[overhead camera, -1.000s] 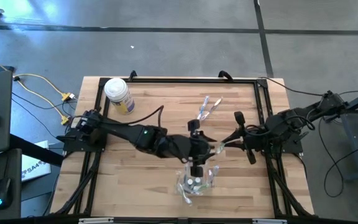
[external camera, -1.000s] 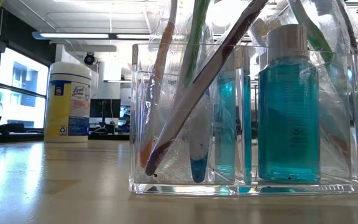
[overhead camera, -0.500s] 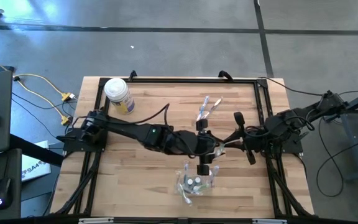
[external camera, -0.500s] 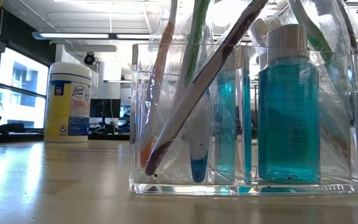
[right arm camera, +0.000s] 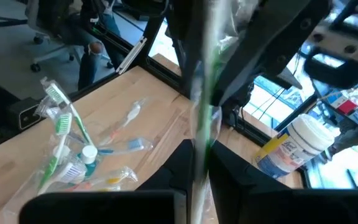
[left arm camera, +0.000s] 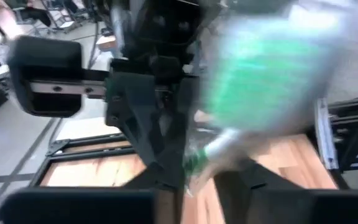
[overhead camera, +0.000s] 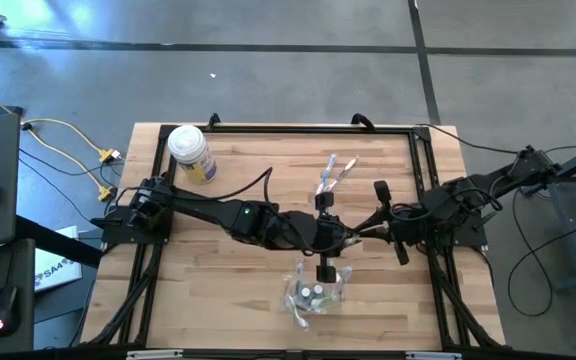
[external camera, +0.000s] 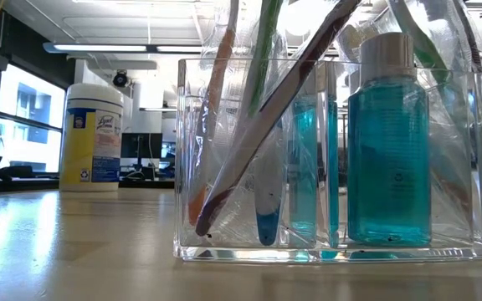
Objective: Pick & Place toothbrushing station
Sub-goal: Put the green toothbrush into the transparent bin
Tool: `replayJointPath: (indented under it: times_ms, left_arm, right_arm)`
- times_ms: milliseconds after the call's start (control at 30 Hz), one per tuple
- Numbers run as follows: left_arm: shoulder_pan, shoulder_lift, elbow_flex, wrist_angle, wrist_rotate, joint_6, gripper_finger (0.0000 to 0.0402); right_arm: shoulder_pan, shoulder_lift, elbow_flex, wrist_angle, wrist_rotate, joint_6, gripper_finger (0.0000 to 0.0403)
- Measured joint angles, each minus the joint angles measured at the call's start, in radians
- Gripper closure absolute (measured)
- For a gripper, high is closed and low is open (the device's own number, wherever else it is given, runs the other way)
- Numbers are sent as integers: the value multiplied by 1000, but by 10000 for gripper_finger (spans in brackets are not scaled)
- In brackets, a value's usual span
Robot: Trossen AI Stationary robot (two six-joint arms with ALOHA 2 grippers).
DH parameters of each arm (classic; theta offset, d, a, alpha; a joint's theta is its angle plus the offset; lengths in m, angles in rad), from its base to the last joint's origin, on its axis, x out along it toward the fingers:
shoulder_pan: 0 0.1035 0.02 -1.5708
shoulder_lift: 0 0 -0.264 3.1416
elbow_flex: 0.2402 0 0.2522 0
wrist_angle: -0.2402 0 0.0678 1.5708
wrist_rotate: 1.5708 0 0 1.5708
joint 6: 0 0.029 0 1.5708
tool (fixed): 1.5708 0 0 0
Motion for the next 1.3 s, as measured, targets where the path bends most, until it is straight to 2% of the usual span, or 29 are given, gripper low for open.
replayJointPath:
  times_ms: [100, 267, 433, 833, 1067, 1200, 1300]
  left_arm:
    - [0, 0, 0, 1, -7, 19, 380]
    - [1, -1, 0, 0, -11, 13, 374]
    - [2, -1, 0, 0, -10, 6, 380]
    - [-14, -1, 0, -30, -9, 2, 380]
    - [-132, -41, 0, -68, -115, 19, 380]
    - [-205, -62, 2, -92, -251, 33, 380]
    - [-252, -64, 1, -154, -302, -50, 380]
  right_arm:
    - [0, 1, 0, -4, 6, 23, 375]
    - [1, 1, 0, -5, 50, 36, 362]
    - [2, 1, 0, -6, 57, 52, 332]
    - [1, -4, 0, -22, 122, 80, 186]
    - [21, -44, 0, -60, 183, 151, 156]
    - [60, -64, 0, -71, 201, 186, 156]
    - [103, -77, 0, -72, 209, 216, 155]
